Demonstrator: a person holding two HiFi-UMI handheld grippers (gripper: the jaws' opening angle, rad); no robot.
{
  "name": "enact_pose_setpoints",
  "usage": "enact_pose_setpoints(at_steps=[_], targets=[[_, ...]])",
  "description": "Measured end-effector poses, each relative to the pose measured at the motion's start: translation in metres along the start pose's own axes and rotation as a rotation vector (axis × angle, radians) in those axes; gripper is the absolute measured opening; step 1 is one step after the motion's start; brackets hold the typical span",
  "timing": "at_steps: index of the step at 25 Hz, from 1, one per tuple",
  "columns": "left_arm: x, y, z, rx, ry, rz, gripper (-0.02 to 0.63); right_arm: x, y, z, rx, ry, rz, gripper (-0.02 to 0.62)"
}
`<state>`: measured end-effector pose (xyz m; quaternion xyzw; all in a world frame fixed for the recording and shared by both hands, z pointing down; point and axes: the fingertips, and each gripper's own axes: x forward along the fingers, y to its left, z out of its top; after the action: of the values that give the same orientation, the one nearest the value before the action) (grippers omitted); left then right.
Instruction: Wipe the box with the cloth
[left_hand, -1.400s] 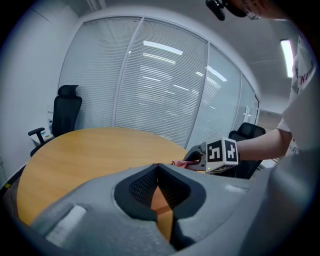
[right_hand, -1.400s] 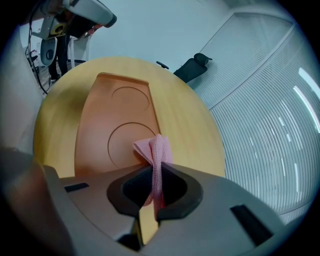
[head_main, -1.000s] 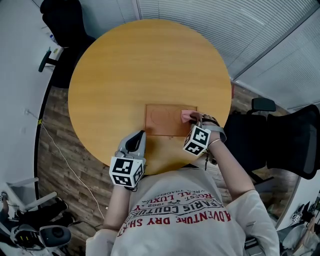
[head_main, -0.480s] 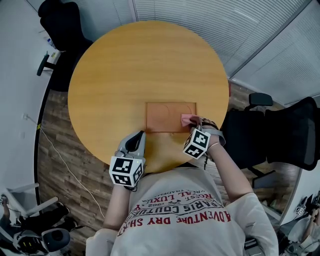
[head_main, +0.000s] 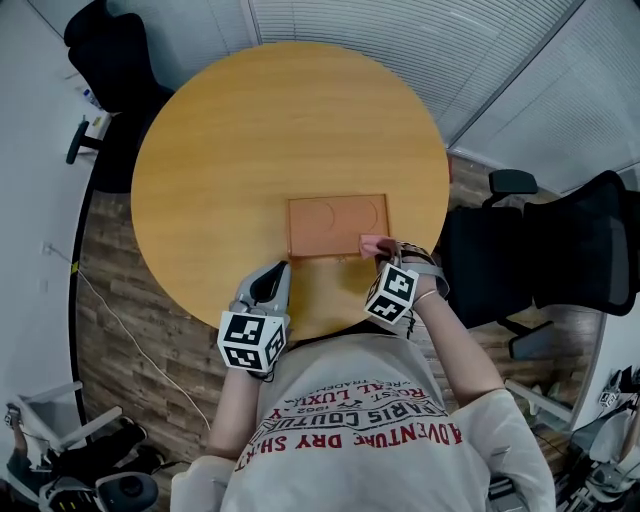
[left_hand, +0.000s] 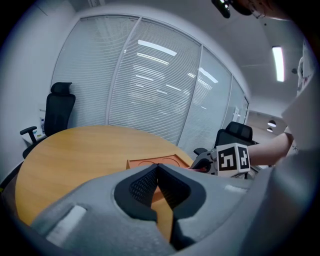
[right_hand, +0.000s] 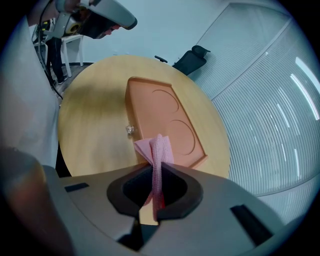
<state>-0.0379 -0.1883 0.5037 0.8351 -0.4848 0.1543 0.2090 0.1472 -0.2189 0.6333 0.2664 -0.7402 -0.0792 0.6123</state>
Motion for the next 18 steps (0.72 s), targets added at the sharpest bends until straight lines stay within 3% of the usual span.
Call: enact_pose_setpoints(at_steps=[12, 18], targets=[[-0.008, -0.005, -0.009, 0.038, 0.022, -0.074, 0.009, -0.017, 0.037, -0.01, 0.056, 0.077, 0.077, 0.032], [-0.018, 0.004, -0.014, 0.056, 0.024, -0.088, 0.009, -0.029, 0.057, -0.007, 0.154, 0.073, 0.116, 0.032]])
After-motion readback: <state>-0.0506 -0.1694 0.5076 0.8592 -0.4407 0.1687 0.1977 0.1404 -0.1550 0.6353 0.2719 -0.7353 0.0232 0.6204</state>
